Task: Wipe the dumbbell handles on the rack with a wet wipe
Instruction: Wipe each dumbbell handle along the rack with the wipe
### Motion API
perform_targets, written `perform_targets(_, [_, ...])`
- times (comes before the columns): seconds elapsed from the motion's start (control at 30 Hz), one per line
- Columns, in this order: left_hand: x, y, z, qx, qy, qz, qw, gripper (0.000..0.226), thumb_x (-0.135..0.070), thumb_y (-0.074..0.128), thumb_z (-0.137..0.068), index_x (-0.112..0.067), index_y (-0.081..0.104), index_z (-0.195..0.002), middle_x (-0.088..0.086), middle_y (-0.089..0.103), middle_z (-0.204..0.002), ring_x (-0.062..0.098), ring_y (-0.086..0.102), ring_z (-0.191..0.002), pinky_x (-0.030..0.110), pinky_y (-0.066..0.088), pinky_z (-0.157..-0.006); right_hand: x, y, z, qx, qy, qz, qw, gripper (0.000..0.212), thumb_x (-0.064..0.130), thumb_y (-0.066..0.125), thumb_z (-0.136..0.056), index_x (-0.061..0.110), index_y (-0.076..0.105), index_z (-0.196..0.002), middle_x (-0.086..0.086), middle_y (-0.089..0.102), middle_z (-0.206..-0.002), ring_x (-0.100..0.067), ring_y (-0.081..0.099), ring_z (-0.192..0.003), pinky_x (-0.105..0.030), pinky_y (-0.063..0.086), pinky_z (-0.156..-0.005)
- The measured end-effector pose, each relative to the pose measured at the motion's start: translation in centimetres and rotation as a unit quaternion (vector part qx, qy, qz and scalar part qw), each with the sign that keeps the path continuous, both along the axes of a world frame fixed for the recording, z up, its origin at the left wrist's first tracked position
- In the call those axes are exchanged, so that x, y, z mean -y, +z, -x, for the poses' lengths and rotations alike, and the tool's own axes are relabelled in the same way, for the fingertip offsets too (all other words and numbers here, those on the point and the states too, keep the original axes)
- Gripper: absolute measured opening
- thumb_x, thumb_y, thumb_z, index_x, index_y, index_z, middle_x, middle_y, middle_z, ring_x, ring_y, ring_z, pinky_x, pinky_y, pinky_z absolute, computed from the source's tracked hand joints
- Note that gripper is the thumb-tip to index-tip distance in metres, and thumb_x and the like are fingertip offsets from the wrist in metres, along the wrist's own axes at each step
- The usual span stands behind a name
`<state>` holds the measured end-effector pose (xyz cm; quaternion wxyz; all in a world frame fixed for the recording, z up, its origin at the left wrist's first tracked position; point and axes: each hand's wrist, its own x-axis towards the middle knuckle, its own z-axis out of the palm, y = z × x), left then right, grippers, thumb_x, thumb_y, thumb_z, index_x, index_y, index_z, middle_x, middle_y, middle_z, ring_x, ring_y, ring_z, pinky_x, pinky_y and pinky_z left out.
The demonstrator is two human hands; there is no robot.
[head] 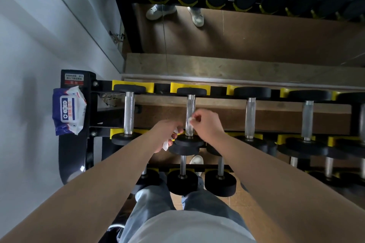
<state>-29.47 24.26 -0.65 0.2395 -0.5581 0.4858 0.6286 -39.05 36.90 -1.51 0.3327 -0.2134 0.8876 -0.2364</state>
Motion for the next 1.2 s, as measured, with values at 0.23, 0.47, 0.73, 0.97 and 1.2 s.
perform_targets(0.23, [0.8,0.2,-0.2,-0.032,0.003,-0.001,0.999,0.018,-0.025,0.062,-0.100,-0.008,0.066,-0.101,-0.001,0.059,-0.070,0.006,0.042,-0.043,0.017,0.033,-0.040,2.1,0.7,2.3,-0.075,-0.016,0.036,0.996,0.020,0.017,0.062,-0.101,0.014,0.074,-0.117,0.002,0.071,-0.108,-0.012,0.063,-0.095,-0.024,0.046,-0.082])
perform_targets(0.47, [1.4,-0.9,-0.5,-0.002,-0.022,-0.003,1.000,0.024,-0.031,0.066,-0.095,-0.010,0.067,-0.082,0.006,0.052,-0.079,0.015,0.043,-0.062,0.023,0.035,-0.049,-1.1,0.2,-0.6,-0.023,0.250,-0.090,0.964,0.022,0.017,0.059,-0.101,0.020,0.076,-0.116,0.001,0.073,-0.114,-0.012,0.067,-0.100,-0.031,0.055,-0.097])
perform_targets(0.73, [1.8,-1.2,-2.2,-0.024,0.024,-0.027,0.999,0.017,-0.026,0.066,-0.097,-0.014,0.066,-0.109,0.001,0.068,-0.084,0.008,0.045,-0.055,0.019,0.033,-0.047,2.0,0.6,1.8,-0.171,0.053,0.050,0.982,0.016,0.014,0.058,-0.102,0.013,0.073,-0.109,-0.003,0.067,-0.101,-0.015,0.063,-0.091,-0.030,0.055,-0.083])
perform_targets(0.97, [1.6,-1.5,-2.4,-0.003,0.026,-0.029,0.999,0.015,-0.026,0.065,-0.098,-0.014,0.067,-0.108,0.001,0.067,-0.081,0.008,0.045,-0.053,0.019,0.032,-0.045,0.3,-0.1,0.1,-0.152,0.171,0.015,0.973,0.022,0.015,0.058,-0.103,0.015,0.074,-0.118,-0.004,0.069,-0.109,-0.016,0.066,-0.096,-0.029,0.054,-0.093])
perform_targets(1.2, [1.1,-0.6,-1.6,0.009,0.049,-0.051,0.997,0.006,-0.019,0.061,-0.101,-0.015,0.064,-0.104,0.002,0.065,-0.079,0.008,0.047,-0.052,0.017,0.030,-0.043,0.4,-0.8,-0.8,-0.138,0.310,-0.063,0.938,0.017,0.013,0.063,-0.098,0.017,0.073,-0.112,-0.002,0.066,-0.110,-0.018,0.066,-0.099,-0.034,0.057,-0.091])
